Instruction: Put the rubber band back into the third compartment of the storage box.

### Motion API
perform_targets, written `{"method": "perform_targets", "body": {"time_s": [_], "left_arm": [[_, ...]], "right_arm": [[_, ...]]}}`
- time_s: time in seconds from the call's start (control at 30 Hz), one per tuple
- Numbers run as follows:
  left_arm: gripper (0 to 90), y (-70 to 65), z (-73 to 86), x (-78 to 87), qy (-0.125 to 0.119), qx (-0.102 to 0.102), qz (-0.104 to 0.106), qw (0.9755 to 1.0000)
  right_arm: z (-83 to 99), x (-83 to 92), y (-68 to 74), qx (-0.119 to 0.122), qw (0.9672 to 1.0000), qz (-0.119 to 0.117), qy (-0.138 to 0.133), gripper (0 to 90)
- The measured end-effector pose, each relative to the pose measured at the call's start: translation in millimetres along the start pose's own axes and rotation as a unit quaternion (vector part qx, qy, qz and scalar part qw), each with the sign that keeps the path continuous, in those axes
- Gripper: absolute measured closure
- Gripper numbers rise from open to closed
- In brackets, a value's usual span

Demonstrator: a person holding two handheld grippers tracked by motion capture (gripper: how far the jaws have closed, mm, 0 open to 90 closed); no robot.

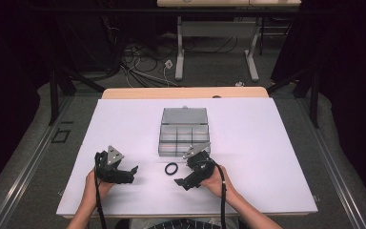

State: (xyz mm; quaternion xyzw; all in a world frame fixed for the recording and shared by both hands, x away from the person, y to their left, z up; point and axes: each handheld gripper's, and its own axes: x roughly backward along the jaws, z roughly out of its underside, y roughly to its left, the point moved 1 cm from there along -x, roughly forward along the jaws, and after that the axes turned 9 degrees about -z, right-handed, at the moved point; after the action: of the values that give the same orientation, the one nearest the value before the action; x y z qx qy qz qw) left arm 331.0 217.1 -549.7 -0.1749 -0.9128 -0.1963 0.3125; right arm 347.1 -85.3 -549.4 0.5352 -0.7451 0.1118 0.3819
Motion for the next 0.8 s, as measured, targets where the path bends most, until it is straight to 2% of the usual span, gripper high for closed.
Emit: {"method": "perform_targets", "body": {"time_s": [0.1,0.17,0.2,0.23,0.3,0.33,0.37,0.43,0.57,0.6,0.67,0.7,0.73,0.77,0.8], "left_arm": [[0.6,0.8,-0.3,0.0,-0.002,-0.002,-0.003,1.0000],[0.6,1.3,0.1,-0.3,-0.001,-0.003,-0.001,1.0000],[0.6,1.4,0.3,-0.2,0.000,0.000,-0.002,1.0000],[0.6,1.8,0.2,-0.2,0.000,-0.001,-0.002,1.0000],[0.6,2.2,0.0,-0.2,0.000,-0.002,-0.003,1.0000],[0.6,1.9,0.1,0.1,0.002,0.000,-0.002,1.0000],[0.6,2.1,-0.1,0.6,0.002,-0.004,0.000,1.0000],[0.6,1.2,0.0,0.7,-0.001,-0.003,-0.001,1.0000],[0.6,0.5,-0.1,0.3,-0.001,-0.002,-0.001,1.0000],[0.6,0.8,-0.4,0.0,-0.003,-0.003,-0.003,1.0000],[0.6,0.9,-1.0,-0.5,-0.005,0.003,-0.003,1.0000],[0.7,1.3,-1.2,-0.7,-0.003,-0.001,-0.005,1.0000],[0.7,1.3,-1.2,-0.8,-0.002,-0.002,-0.004,1.0000],[0.6,1.1,-1.0,-1.2,-0.003,-0.002,-0.003,1.0000],[0.6,1.1,-1.0,-1.3,-0.002,-0.005,-0.003,1.0000]], "right_arm": [[-2.9,-2.4,-0.7,-0.008,1.0000,0.001,-0.003,2.4],[-4.6,-4.7,-1.4,-0.003,1.0000,-0.001,-0.004,3.0],[-5.6,-6.4,-2.9,0.009,0.9999,-0.001,-0.005,3.8],[-6.3,-7.4,-1.4,-0.002,1.0000,-0.001,-0.002,4.8],[-7.6,-10.6,-2.0,-0.001,1.0000,0.001,0.001,8.0],[-8.4,-11.8,-0.8,-0.010,0.9999,0.004,0.007,11.2],[-9.0,-13.0,-1.2,-0.006,0.9999,0.007,0.008,14.8],[-11.1,-15.8,-1.1,-0.004,0.9999,0.011,0.012,15.6],[-15.5,-19.1,-1.4,-0.013,0.9997,0.019,0.009,20.2],[-16.7,-20.1,-3.0,-0.012,0.9997,0.022,0.007,22.7],[-17.0,-21.8,-4.3,-0.026,0.9994,0.024,0.000,28.3],[-16.6,-23.2,-5.9,-0.020,0.9996,0.020,-0.002,29.9],[-15.8,-24.7,-5.5,-0.030,0.9993,0.021,0.001,33.6],[-15.0,-25.2,-6.6,-0.026,0.9994,0.023,0.002,38.0],[-14.5,-25.4,-6.4,-0.035,0.9991,0.024,-0.001,41.4]]}}
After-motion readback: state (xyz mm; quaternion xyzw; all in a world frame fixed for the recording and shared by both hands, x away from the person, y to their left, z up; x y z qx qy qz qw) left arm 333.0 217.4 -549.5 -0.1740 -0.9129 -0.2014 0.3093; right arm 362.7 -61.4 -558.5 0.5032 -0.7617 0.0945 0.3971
